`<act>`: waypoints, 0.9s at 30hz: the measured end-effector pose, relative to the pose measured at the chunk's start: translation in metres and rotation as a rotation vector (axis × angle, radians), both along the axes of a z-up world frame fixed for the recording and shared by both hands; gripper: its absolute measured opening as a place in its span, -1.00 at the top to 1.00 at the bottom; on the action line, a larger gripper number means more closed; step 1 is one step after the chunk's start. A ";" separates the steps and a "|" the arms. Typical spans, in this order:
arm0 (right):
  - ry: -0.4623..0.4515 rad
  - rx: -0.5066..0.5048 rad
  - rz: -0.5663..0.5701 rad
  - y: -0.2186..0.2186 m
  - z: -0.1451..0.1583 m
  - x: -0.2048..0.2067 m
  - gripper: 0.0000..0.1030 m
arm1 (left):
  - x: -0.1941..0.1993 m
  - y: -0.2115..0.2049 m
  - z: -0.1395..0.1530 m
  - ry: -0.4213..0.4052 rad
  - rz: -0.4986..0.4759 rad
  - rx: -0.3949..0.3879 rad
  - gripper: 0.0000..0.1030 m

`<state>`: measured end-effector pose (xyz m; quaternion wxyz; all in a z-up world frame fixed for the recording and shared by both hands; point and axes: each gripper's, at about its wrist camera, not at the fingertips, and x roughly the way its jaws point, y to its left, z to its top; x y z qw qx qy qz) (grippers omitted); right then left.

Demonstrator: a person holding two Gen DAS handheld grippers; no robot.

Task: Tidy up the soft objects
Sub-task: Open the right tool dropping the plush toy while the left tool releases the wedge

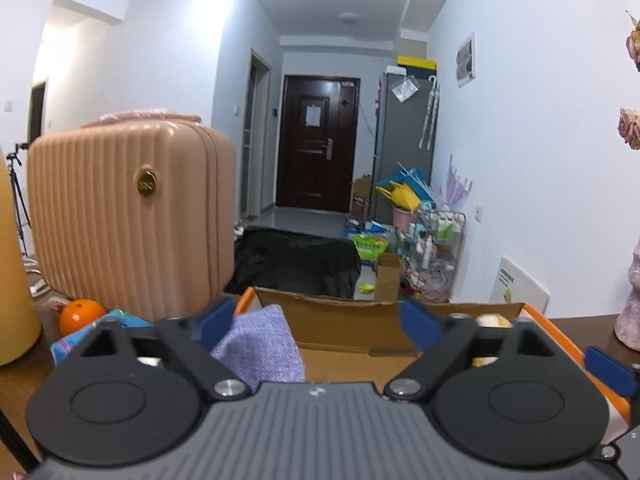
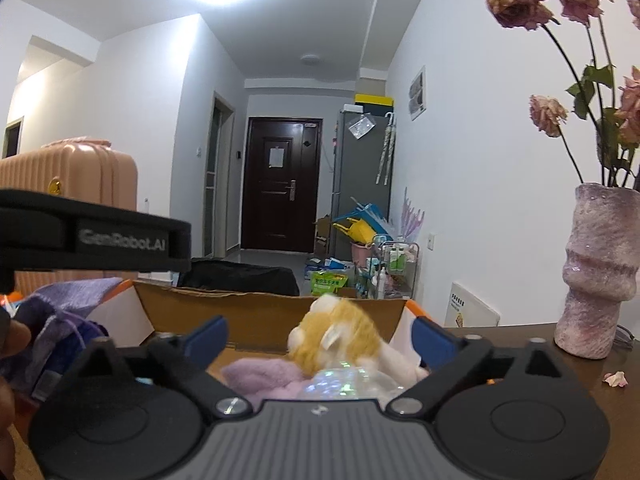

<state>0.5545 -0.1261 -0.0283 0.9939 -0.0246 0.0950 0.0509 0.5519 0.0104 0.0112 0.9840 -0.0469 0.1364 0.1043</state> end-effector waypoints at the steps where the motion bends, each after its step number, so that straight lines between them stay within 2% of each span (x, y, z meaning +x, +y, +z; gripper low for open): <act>1: -0.002 0.005 -0.004 -0.001 0.000 -0.001 -0.95 | -0.002 0.000 0.001 -0.010 0.007 0.004 -1.00; 4: -0.005 0.014 -0.011 -0.003 0.000 0.000 -1.00 | -0.006 -0.001 0.002 -0.034 -0.001 0.007 -1.00; 12: -0.010 0.006 -0.011 -0.004 0.001 -0.002 -1.00 | -0.007 -0.001 0.004 -0.029 -0.001 -0.010 -1.00; 27: -0.047 0.004 -0.022 -0.016 0.003 -0.038 -1.00 | -0.040 0.002 0.012 -0.048 0.000 -0.028 -1.00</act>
